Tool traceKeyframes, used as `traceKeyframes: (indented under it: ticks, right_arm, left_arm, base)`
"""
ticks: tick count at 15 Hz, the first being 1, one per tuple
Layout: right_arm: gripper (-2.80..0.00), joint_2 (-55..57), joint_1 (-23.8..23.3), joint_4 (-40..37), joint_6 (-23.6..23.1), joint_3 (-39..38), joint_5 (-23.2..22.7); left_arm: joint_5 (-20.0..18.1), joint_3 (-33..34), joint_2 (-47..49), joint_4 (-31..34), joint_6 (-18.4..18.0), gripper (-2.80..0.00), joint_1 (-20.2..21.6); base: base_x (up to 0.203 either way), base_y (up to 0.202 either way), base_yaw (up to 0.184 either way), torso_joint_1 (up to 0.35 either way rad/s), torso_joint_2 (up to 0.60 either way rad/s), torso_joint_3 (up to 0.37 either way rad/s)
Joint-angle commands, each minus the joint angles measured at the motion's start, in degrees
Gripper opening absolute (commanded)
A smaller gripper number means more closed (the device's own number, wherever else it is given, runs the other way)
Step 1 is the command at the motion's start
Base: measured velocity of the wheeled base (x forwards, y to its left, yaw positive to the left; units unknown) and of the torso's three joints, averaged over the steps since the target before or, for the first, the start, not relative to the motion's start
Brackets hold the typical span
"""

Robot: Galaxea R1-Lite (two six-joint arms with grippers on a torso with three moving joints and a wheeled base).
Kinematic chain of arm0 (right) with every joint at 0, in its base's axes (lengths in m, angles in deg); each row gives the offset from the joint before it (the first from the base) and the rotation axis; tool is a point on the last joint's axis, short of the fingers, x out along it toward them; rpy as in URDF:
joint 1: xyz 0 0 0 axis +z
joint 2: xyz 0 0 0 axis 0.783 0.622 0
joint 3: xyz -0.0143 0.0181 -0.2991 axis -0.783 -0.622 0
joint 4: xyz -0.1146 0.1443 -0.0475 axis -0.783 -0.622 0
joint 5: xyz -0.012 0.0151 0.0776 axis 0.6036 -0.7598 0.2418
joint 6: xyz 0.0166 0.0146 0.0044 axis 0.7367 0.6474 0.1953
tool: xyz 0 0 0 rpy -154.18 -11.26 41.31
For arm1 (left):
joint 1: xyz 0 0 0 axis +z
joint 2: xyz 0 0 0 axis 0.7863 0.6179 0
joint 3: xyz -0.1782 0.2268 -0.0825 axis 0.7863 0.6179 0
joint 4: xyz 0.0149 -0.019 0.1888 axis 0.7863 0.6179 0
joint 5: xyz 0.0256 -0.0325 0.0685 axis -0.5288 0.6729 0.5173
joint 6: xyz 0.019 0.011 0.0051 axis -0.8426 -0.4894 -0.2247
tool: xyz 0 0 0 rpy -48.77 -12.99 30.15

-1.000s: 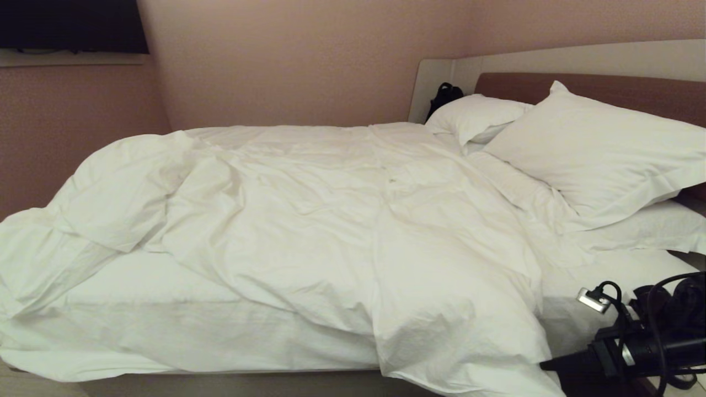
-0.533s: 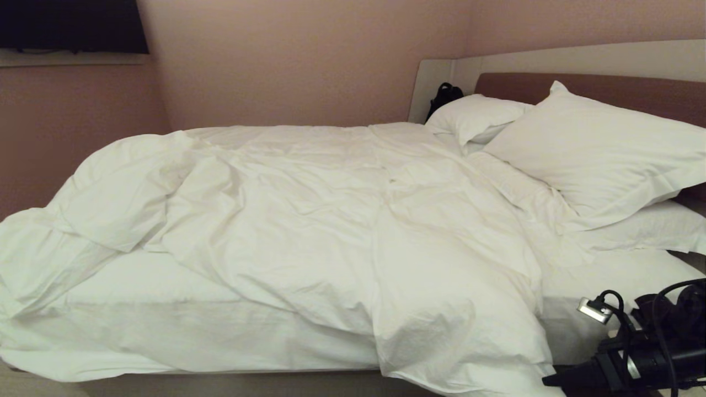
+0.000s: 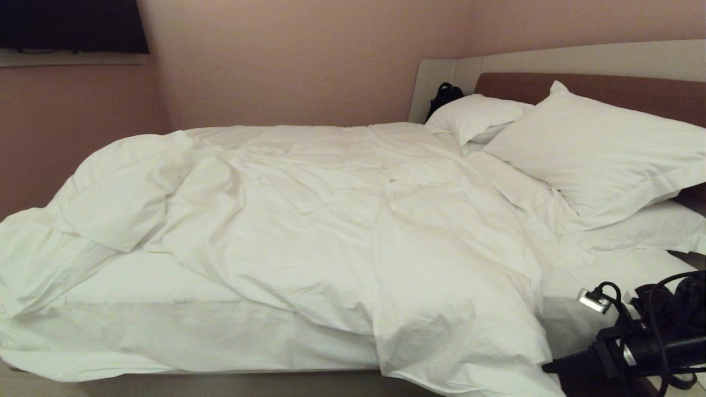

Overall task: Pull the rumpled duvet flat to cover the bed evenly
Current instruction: Flatten the corners of the folded blanket

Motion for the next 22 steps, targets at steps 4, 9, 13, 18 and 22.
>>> traceKeyframes:
  ticks: [4, 9, 13, 18, 22]
  right_arm:
    - [0.0, 0.7, 0.5, 0.0, -0.3, 0.5, 5.8]
    - [0.0, 1.0, 3.4, 0.3, -0.6, 0.7, 7.5]
    - [0.0, 1.5, 6.9, 2.3, -0.7, 0.6, 8.6]
    - [0.0, 1.8, 7.3, 2.9, -1.0, 0.3, 8.7]
    - [0.0, 1.8, 7.3, 2.9, -1.0, 0.2, 8.7]
  left_arm:
    - [0.0, 0.0, 0.0, 0.0, 0.1, -2.8, 0.0]
    - [0.0, 0.0, 0.0, -0.1, 0.0, -2.8, 0.0]
    - [0.0, 0.0, 0.0, 0.0, 0.0, -2.8, 0.0]
    - [0.0, 0.0, 0.0, 0.0, 0.0, -2.8, 0.0]
    - [0.0, 0.0, 0.0, 0.0, 0.0, -2.8, 0.0]
  base:
    - [0.0, 0.0, 0.0, 0.0, 0.0, 0.0]
    - [0.0, 0.0, 0.0, 0.0, 0.0, 0.0]
    - [0.0, 0.0, 0.0, 0.0, 0.0, 0.0]
    - [0.0, 0.0, 0.0, 0.0, 0.0, 0.0]
    - [0.0, 0.0, 0.0, 0.0, 0.0, 0.0]
